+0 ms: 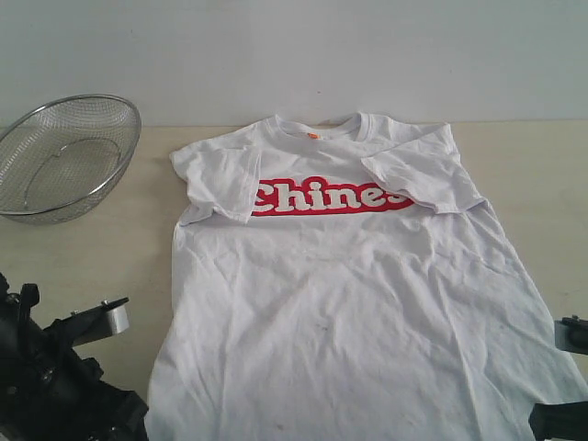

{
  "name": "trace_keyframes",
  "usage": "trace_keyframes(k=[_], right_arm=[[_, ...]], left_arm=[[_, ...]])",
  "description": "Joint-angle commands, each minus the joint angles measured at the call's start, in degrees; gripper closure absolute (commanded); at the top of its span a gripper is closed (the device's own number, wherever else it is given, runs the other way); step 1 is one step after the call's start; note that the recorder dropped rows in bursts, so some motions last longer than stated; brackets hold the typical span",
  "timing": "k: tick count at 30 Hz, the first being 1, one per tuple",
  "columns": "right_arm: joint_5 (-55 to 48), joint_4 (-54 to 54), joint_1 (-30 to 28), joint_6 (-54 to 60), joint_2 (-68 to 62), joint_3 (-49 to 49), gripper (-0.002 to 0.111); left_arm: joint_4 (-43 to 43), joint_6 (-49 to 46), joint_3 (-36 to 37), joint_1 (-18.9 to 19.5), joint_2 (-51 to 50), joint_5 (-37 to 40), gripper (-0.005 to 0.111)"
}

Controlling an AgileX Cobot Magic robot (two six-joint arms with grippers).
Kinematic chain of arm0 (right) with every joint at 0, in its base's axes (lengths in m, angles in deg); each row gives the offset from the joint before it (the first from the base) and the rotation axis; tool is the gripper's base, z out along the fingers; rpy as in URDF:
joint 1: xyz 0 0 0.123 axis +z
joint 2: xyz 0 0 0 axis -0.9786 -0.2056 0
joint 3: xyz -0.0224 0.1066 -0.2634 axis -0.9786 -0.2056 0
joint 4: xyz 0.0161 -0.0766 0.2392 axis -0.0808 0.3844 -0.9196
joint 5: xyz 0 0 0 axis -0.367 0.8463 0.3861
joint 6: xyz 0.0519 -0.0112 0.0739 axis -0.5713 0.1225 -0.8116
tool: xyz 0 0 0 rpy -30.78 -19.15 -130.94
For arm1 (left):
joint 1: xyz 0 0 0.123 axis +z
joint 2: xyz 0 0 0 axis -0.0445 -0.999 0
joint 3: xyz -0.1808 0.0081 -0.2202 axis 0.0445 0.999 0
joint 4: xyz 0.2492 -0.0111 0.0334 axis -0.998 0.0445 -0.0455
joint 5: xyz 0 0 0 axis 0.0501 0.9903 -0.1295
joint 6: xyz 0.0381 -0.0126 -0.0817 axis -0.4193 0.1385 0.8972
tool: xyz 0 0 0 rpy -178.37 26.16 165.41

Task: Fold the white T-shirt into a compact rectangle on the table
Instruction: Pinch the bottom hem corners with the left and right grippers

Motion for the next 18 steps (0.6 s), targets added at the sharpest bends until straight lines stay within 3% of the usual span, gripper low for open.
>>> trace_keyframes(k=[1,10,15,18], right_arm=[[2.7,-0.5,-0.1,0.6,-0.6,-0.3,0.108],[2.8,-0.5,-0.1,0.6,-0.6,-0.3,0.108],[2.7,-0.5,-0.1,0.6,-0.6,-0.3,0.108],[2.7,-0.5,-0.1,0.6,-0.6,-0.3,0.108]], left_arm=[[3.3,-0.4,0.0,-0.5,-0.3,-2.3,0.045],[3.1,-0.5,0.0,-2.7,-0.3,-3.7,0.047],[2.6,-0.5,0.0,-4.5,-0.3,-5.2,0.055],[2.6,-0.5,0.0,-4.5,-0.3,-5.8,0.065]])
